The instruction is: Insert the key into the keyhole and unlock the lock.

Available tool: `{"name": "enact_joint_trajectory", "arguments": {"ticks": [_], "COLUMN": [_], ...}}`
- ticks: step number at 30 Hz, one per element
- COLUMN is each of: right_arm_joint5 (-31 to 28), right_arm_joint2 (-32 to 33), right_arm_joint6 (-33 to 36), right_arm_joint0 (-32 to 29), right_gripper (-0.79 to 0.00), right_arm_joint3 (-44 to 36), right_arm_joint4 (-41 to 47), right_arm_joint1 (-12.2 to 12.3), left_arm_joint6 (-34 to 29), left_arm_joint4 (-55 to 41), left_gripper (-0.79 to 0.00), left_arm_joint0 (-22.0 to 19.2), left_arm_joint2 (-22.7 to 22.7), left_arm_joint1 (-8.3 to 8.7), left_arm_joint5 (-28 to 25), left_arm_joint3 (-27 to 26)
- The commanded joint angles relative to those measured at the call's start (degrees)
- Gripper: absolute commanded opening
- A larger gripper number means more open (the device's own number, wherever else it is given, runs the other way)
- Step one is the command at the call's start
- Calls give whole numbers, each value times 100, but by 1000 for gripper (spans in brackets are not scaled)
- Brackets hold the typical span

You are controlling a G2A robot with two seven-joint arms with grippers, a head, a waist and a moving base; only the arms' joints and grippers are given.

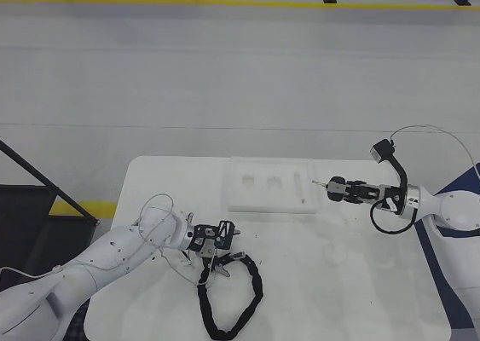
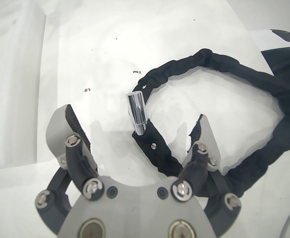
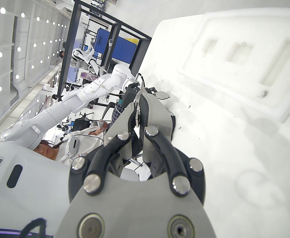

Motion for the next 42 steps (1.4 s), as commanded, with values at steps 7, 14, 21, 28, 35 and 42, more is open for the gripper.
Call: {"name": "enact_joint_trajectory", "arguments": {"ticks": [7,14,21,28,35,42], "right_arm_joint5": [0,0,0,0,0,0], "right_arm_joint2": [0,0,0,0,0,0], "right_arm_joint6": [0,0,0,0,0,0], "right_arm_joint0": [0,0,0,0,0,0], "right_gripper": [-785,-785,-785,-785,-785,-785], "right_arm_joint3": [0,0,0,0,0,0], "right_arm_joint4": [0,0,0,0,0,0], "right_arm_joint1": [0,0,0,0,0,0], "left_arm_joint6": [-6,300,870,1066,797,760], "left_arm_joint4": [-6,-490,-636,-535,-446,-355], "left_gripper": [0,0,0,0,-175,-314], "left_arm_joint0": [1,270,716,1034,1060,1121], "left_arm_joint2": [-1,-189,-380,-493,-538,-583], "left_arm_joint1": [1,33,131,129,27,-57], "left_arm_joint5": [-2,158,365,923,1088,1227], "left_arm_joint3": [-2,21,94,158,196,256]}}
